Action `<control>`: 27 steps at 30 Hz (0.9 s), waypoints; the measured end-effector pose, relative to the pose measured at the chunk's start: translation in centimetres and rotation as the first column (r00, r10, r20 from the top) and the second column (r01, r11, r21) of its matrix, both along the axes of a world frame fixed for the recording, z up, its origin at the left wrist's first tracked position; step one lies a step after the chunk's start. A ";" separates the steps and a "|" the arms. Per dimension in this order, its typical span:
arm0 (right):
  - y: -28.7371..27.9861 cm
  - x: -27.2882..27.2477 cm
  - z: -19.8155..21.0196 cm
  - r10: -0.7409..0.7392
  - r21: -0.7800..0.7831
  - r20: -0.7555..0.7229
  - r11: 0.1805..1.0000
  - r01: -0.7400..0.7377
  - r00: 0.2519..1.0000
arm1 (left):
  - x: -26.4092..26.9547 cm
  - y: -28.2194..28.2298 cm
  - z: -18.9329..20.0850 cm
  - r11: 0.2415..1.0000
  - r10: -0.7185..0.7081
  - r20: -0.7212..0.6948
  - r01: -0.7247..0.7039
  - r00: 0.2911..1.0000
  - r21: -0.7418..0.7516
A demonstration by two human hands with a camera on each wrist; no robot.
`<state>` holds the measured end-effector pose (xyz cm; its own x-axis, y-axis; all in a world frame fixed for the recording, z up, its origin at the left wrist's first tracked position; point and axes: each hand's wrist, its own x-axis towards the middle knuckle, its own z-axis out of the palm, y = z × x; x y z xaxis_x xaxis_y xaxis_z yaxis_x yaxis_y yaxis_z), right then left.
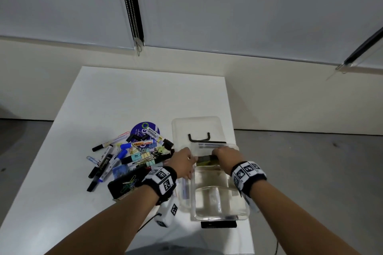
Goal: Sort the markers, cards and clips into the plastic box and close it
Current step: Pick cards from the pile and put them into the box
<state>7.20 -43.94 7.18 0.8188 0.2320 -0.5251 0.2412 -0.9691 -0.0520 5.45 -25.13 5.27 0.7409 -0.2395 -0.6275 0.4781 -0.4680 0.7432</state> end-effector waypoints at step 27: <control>15.1 -6.4 -0.1 -0.143 0.283 -0.205 0.938 0.199 0.968 | -1.8 9.8 -7.0 0.485 -0.765 0.143 0.417 0.628 0.769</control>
